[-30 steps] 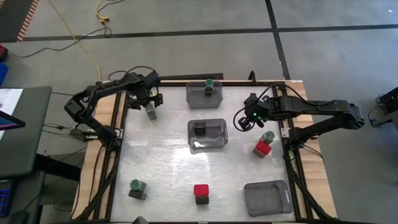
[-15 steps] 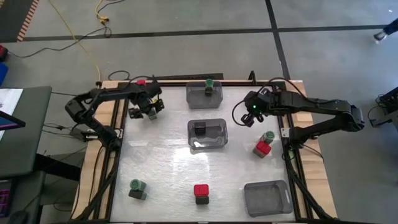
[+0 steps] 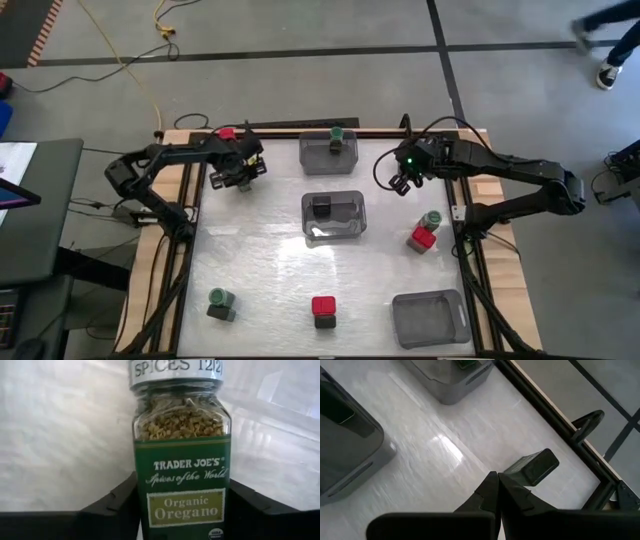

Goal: Sort spices by type
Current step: Put the green seasoning bottle into the top black bin

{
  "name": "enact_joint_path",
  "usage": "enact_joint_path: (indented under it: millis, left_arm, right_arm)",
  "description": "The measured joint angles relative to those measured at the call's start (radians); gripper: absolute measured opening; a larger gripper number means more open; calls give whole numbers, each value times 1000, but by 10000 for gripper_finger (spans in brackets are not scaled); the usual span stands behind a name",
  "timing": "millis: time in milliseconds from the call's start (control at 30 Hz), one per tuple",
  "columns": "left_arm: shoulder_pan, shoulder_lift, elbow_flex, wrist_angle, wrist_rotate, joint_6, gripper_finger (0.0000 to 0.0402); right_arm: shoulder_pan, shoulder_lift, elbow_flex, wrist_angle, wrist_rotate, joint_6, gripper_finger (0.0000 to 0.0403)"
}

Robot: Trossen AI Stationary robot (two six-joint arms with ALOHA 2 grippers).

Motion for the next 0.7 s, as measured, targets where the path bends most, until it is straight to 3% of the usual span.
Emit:
enact_joint_path:
  millis: [167, 333, 500, 700]
  left_arm:
    - [-64, -41, 12, 81, -110, 67, 189]
    - [-150, -172, 12, 169, -291, 172, 189]
    - [-217, -340, 13, 273, -480, 417, 189]
    - [-258, -465, 13, 446, -540, 721, 189]
  right_arm:
    - [0, 0, 0, 0, 0, 0, 36]
    - [0, 0, 0, 1, 0, -5, 36]
    - [0, 0, 0, 36, 0, -5, 36]
    - [10, 0, 0, 181, -3, -9, 36]
